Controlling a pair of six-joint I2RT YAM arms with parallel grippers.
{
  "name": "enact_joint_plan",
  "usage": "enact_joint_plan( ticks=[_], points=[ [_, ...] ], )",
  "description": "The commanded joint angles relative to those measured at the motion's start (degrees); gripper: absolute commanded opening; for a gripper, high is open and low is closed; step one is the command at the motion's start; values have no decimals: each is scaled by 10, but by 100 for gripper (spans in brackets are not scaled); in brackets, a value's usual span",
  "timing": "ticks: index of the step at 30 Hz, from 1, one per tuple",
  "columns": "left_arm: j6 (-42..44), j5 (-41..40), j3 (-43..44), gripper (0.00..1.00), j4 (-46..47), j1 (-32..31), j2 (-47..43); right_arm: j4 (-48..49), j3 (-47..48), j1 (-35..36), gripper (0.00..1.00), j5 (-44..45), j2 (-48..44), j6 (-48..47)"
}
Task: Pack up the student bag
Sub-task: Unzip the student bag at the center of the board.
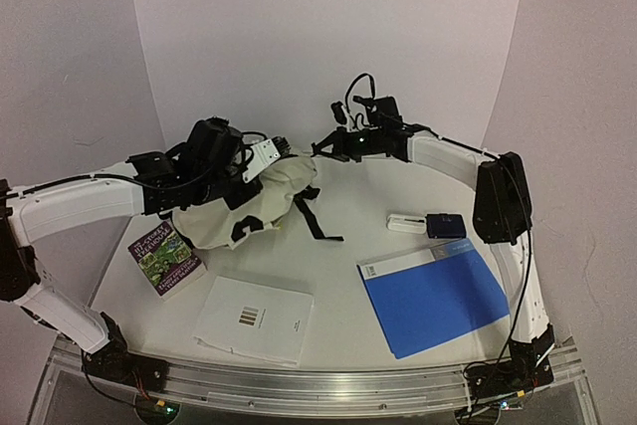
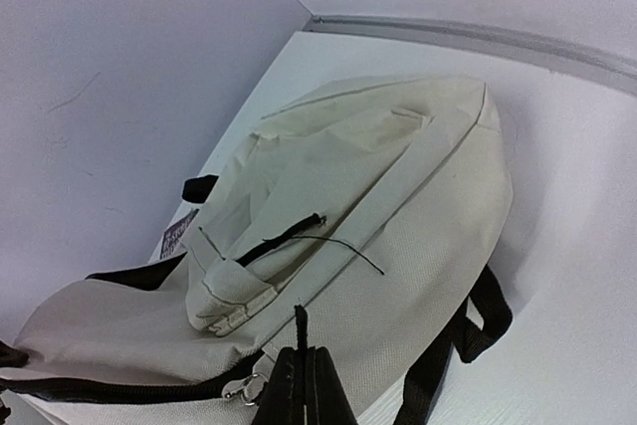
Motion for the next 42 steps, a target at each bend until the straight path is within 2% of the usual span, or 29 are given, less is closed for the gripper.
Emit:
enact_joint_plan(
  ticks=[1, 6, 11, 16, 18, 22, 26, 28, 32, 35, 37, 42],
  points=[
    [178, -120, 26, 0, 213, -54, -17, 12, 44, -51, 0, 82, -65, -7],
    [291, -111, 20, 0, 299, -88, 36, 18, -26, -87, 0, 82, -116, -19],
    [269, -78, 5, 0, 290, -82, 104, 28, -150, -107, 0, 90, -138, -48],
    [186, -51, 9, 2, 220, -72, 161, 30, -215, -108, 0, 108, -136, -68],
    [123, -52, 35, 12, 159, -68, 183, 29, -213, -108, 13, 120, -126, -69],
    [16, -31, 99, 52, 41, -51, 200, 15, -189, -108, 59, 137, -111, -65],
    [-89, 21, 129, 75, -25, -15, 169, -10, -184, -107, 93, 141, -115, -55],
    [-147, 56, 142, 83, -56, 17, 143, -16, -206, -107, 98, 119, -127, -39],
    [-238, 92, 138, 93, -80, 92, 107, -21, -242, -93, 98, 75, -138, -8],
    [-287, 105, 151, 99, -121, 138, 112, -26, -242, -71, 98, 82, -127, -11],
    [-320, 119, 164, 100, -163, 172, 127, -31, -235, -57, 98, 90, -109, -15],
    [-357, 152, 130, 100, -174, 213, 136, -44, -211, -30, 98, 118, -61, -14]
  ],
)
